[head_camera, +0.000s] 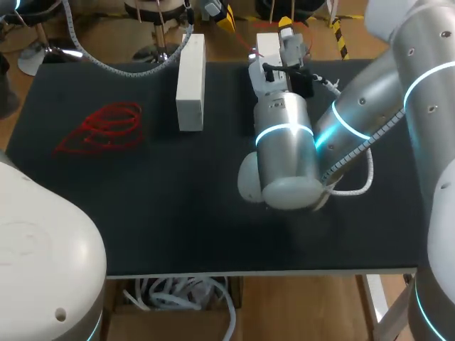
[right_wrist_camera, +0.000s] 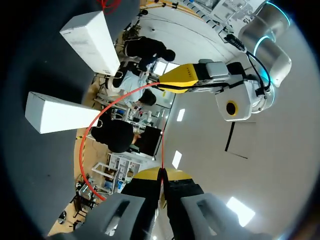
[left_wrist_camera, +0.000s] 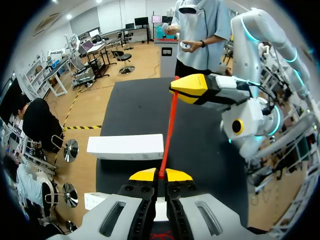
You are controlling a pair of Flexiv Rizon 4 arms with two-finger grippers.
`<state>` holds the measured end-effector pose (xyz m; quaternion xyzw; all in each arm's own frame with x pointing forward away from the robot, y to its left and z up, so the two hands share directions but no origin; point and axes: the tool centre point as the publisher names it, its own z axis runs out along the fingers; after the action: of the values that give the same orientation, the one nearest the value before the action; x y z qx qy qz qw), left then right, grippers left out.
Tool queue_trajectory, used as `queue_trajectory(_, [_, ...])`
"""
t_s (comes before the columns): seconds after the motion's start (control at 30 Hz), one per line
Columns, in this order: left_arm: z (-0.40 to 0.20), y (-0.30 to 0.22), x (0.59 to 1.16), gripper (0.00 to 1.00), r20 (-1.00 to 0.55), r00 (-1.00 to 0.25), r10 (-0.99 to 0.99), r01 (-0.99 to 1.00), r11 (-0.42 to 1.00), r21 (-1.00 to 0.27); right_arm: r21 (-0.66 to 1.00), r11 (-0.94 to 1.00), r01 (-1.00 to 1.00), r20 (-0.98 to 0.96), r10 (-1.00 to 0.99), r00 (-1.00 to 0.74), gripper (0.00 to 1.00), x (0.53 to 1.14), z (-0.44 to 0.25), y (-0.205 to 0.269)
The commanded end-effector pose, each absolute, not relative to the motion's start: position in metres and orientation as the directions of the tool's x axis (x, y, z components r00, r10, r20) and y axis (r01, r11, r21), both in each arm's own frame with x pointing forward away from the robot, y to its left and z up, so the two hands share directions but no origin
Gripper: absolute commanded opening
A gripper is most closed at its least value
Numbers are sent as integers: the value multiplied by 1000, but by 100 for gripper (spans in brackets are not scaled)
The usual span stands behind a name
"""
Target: Grab the tape and strap the tape.
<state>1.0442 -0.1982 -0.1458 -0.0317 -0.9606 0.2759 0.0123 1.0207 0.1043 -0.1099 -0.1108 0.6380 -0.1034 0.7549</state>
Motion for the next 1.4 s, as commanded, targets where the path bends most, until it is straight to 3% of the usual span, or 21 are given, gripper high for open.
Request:
queue_trajectory(0.03, [-145,-198,1045,0,9,-998,68,53,848,-527,-299,954,32,-951,-301,78,0,1022,-103,115])
queue_trajectory(1.4, [-145,-198,1045,0,9,-998,68,53,848,-527,-342,939,41,-937,-344,61,0,1031,-118,149])
